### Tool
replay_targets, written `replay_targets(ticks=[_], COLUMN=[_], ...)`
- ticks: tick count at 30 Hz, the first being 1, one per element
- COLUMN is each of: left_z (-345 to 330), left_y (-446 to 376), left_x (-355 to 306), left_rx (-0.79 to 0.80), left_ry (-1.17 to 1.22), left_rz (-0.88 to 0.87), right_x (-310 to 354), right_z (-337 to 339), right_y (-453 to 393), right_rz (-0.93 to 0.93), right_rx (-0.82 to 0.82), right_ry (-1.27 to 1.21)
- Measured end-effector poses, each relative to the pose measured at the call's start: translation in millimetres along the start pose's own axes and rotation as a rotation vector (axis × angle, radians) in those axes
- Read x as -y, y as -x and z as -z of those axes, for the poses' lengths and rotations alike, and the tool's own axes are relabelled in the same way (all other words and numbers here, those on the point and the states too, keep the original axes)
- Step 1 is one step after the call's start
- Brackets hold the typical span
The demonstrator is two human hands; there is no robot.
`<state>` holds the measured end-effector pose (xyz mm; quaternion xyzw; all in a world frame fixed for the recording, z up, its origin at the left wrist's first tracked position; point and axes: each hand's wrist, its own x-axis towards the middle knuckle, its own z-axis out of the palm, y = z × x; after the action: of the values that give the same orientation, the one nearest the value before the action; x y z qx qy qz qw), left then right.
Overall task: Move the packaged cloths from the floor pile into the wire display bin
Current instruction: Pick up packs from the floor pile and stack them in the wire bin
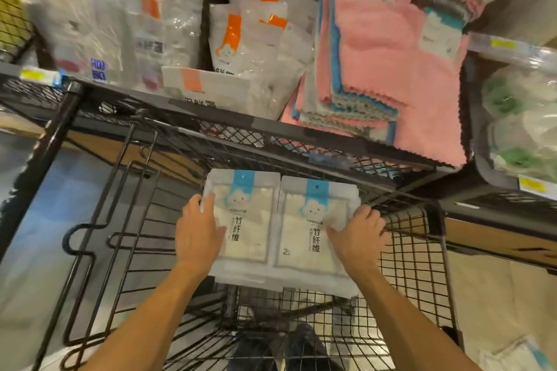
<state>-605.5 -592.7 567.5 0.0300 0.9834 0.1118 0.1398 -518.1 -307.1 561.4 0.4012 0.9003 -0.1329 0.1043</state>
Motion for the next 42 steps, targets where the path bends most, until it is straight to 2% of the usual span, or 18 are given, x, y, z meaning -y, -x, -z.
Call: replay_targets(ticks=[4, 9, 15, 21, 28, 34, 42], left_z=[33, 94, 168, 230, 260, 226, 166], left_y=[14, 32, 68, 98, 127, 172, 307], left_x=[-24, -56, -89, -116, -176, -261, -371], left_rx=[-0.075, -0.107, -0.224, -0.292, -0.353, -0.245, -0.092], left_ry=[-0.083, -0.123, -0.136, -0.14, -0.142, -0.134, -0.195], left_rz=[-0.049, -0.032, -0.06, -0.189, -0.432, -0.755, -1.142], right_x=[-5, -9, -16, -34, -94, -204, -360], right_z=[35, 100, 183, 251, 307, 313, 302], right_y=[-5, -1, 24, 58, 109, 190, 323], right_rz=[0.191, 0.323, 0.419, 0.447, 0.267, -0.064, -0.443], right_rx=[0.025, -0.003, -0.07, -0.208, -0.338, -0.38, -0.457], right_ry=[0.035, 0.037, 0.04, -0.019, -0.084, -0.192, -0.205])
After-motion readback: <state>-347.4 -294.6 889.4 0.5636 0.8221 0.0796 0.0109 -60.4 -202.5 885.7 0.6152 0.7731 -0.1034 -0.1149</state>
